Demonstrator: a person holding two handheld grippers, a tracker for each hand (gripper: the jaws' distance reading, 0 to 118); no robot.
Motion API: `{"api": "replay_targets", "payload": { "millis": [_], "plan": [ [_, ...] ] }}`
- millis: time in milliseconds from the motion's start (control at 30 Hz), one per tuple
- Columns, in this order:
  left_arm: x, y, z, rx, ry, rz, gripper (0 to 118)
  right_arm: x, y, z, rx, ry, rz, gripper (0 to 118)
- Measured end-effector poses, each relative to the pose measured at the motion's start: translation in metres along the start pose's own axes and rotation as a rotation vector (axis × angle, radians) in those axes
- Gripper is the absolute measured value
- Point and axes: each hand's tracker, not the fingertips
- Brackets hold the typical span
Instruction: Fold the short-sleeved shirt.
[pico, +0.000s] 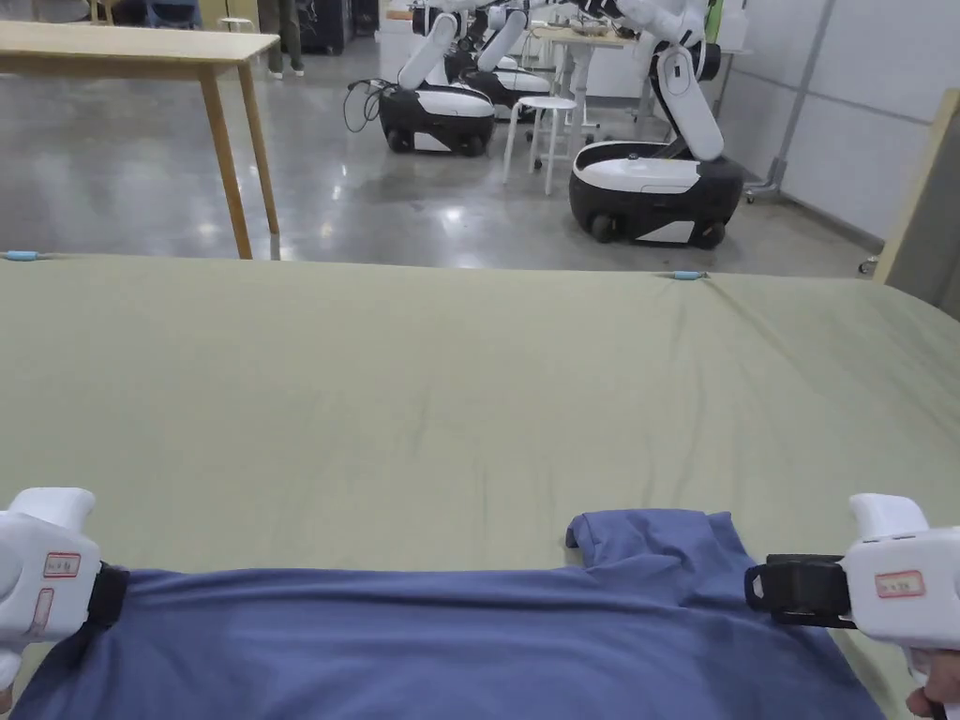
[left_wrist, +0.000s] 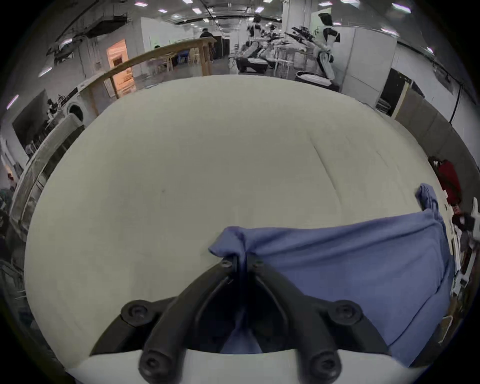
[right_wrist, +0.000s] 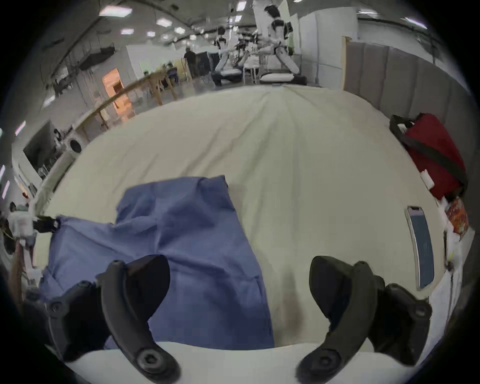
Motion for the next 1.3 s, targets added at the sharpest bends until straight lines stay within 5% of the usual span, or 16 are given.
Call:
{"api": "replay_targets", "payload": {
  "millis": [100,200,233,400,933,1300],
  "plan": [
    [-0.001,0.000,-0.002,-0.003,0.001,0.001,4,-0.017,-0.002,-0.028,-0.071,-0.027,0.070,104],
    [0.002,-0.003,0.001,-0.001,0.003,-0.004,4,-0.010,-0.006,-0.040,-0.066,-0.053,0.094,49],
    [0.000,-0.002,0.001,-0.006,0.003,-0.009,4,-0.009,-0.006,-0.036,-0.037,-0.044,0.074,6],
    [-0.004,-0.011,0.031,0.035,-0.014,-0.013,4,-0.003,-0.014,0.015,0.069,0.028,-0.007,4],
    [-0.036,-0.124,0.183,0.202,-0.120,0.006,4,-0.022,-0.127,0.201,0.246,0.095,0.004,4],
    [-0.046,-0.206,0.196,0.188,-0.142,0.021,4,-0.023,-0.222,0.218,0.205,0.084,0.005,4]
  ]
}}
